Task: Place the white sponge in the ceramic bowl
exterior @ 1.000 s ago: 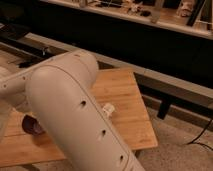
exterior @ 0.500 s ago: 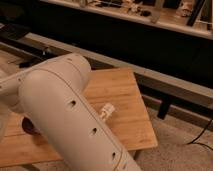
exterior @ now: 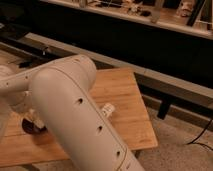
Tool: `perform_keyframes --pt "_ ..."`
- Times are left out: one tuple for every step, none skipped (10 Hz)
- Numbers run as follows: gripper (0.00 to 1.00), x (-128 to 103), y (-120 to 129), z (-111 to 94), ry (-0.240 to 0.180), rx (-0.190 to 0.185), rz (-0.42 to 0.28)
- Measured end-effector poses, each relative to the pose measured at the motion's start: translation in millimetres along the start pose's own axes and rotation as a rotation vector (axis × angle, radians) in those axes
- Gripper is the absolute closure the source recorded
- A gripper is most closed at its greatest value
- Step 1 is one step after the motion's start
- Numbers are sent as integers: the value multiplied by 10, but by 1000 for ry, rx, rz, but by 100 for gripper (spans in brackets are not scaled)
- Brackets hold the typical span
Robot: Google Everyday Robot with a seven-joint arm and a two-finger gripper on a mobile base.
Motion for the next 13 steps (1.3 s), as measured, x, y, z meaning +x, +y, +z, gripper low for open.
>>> perform_keyframes --pt "69 -9 9 15 -13 -21 8" --pt "61 -21 13 17 -28 -39 14" --pt "49 -25 10 11 -47 -59 12" --pt "39 -25 6 5 -60 -72 10" --pt "31 -12 -10 -1 -66 -77 9" --pt "24 13 -32 -1 -71 -82 8" --pt "23 36 -46 2 -71 -85 8" --pt "23 54 -57 6 -70 -85 8" --pt "23 75 -65 14 -67 -86 8" --pt "23 87 -67 17 -65 -87 6" --pt "23 96 -57 19 -63 -91 4" --pt "23 99 -52 19 -62 -92 1" --pt "23 101 -36 16 -61 -94 -4"
